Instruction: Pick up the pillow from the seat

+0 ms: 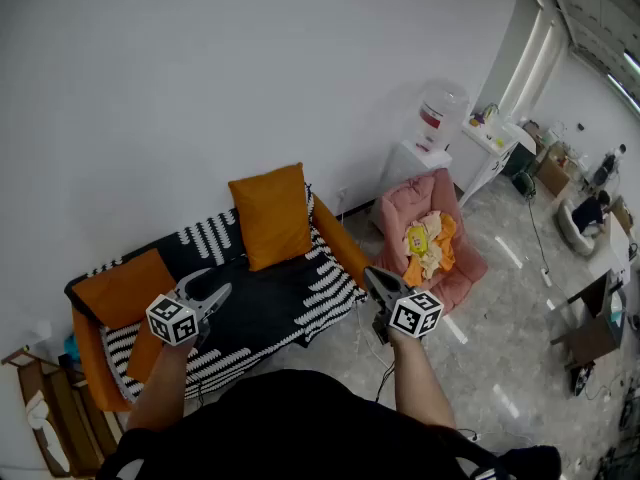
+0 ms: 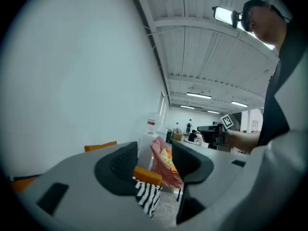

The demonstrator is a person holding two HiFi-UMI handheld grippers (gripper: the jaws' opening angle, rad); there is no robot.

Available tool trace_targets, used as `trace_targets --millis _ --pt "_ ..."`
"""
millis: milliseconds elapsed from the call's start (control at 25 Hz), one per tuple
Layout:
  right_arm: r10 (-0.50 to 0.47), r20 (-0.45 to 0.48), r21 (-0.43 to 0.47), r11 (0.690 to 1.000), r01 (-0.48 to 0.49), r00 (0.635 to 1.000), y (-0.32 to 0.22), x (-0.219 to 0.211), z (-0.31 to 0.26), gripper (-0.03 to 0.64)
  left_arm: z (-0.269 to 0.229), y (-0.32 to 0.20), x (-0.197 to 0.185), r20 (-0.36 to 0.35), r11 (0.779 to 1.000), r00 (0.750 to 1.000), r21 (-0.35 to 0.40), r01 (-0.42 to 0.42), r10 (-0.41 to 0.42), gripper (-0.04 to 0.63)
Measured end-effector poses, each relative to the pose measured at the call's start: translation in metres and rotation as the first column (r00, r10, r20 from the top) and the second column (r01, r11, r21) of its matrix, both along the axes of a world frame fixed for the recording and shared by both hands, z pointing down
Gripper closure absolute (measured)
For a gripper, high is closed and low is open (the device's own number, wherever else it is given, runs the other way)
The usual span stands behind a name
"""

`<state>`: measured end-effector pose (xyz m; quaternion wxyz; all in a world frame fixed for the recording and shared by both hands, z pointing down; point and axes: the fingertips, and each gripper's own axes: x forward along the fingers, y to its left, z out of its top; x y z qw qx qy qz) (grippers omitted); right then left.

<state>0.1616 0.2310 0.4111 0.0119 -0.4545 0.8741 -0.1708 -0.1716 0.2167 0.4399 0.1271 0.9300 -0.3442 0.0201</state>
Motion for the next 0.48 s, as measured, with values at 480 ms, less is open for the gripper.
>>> trace_targets --millis 480 --pt "0.015 -0.041 -0.016 1.0 -0.015 0.999 -0.02 0.002 0.012 0.48 0.014 -0.018 0.004 -0.009 0.999 1.0 -0.032 -0.006 0.006 0.362"
